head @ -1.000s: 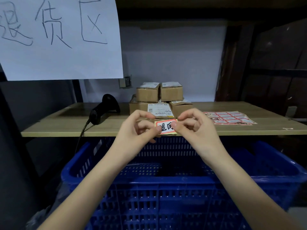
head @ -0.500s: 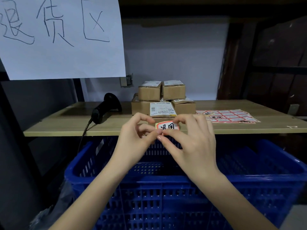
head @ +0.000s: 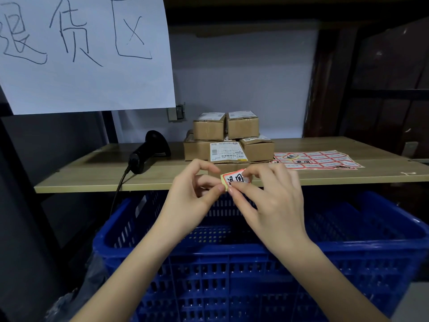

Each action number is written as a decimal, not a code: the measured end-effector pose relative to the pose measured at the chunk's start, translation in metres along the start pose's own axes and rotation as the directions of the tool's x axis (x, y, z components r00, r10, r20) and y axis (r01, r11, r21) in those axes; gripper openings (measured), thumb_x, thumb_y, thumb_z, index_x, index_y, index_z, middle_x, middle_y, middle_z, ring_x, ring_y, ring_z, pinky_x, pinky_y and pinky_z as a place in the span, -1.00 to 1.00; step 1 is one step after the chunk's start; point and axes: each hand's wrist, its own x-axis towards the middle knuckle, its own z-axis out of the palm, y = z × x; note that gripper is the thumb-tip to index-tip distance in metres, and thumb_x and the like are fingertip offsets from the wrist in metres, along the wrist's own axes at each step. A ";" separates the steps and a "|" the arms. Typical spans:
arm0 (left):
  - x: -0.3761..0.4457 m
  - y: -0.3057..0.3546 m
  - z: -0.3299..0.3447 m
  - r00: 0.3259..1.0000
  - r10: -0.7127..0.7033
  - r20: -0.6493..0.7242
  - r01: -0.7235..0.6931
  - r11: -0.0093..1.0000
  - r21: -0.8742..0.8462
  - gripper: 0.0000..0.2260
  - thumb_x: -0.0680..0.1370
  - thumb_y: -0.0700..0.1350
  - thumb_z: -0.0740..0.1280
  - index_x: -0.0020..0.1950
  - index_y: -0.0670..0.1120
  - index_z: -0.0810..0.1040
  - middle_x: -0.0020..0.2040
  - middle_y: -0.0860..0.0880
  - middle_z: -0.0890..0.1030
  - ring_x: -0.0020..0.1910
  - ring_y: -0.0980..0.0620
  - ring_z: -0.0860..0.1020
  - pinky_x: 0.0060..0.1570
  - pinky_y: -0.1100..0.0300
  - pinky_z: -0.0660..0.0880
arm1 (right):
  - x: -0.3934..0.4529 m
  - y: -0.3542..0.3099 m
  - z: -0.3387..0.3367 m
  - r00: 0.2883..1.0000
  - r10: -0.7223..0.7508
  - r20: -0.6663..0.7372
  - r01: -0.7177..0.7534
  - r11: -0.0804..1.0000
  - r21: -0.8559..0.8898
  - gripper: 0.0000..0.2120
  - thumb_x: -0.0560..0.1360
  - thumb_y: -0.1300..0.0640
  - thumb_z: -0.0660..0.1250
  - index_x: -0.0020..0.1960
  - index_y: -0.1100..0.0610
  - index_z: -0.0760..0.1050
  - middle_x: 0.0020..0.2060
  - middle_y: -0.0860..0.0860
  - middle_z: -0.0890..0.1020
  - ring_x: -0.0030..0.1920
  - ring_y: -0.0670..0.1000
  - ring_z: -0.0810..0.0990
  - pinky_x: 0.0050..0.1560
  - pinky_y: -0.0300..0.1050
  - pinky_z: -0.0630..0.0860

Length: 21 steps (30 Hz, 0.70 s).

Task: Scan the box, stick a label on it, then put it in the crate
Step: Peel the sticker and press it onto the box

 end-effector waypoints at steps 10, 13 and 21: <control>-0.001 -0.001 -0.006 1.000 -0.008 0.021 0.007 0.998 0.063 -0.81 0.45 -0.32 0.36 -0.12 -0.03 0.50 -0.31 -0.02 0.66 -0.26 0.11 0.56 -0.13 0.20 0.49 | 0.003 0.006 0.000 0.994 0.104 -0.026 -0.100 0.989 0.107 -0.82 0.45 0.07 0.34 -0.23 0.12 0.67 -0.25 -0.01 0.64 -0.13 -0.05 0.43 -0.08 -0.16 0.26; -0.001 0.000 -0.011 1.000 -0.007 0.007 0.006 0.997 0.077 -0.83 0.45 -0.32 0.36 -0.13 -0.04 0.51 -0.29 -0.11 0.64 -0.24 0.07 0.56 -0.09 0.09 0.50 | 0.006 0.009 -0.002 0.988 0.147 -0.054 -0.138 0.980 0.143 -0.81 0.44 0.08 0.34 -0.25 0.13 0.66 -0.26 0.00 0.63 -0.14 -0.04 0.42 -0.08 -0.18 0.24; 0.035 -0.022 -0.045 0.960 -0.048 -0.277 0.127 0.953 0.274 -0.82 0.46 -0.28 0.28 -0.24 -0.02 0.52 -0.26 -0.06 0.60 -0.25 0.03 0.56 -0.14 0.10 0.50 | 0.006 0.012 -0.007 0.960 0.204 -0.190 -0.178 0.973 0.146 -0.80 0.45 0.09 0.34 -0.25 0.15 0.66 -0.32 0.04 0.60 -0.19 0.03 0.47 -0.10 -0.17 0.27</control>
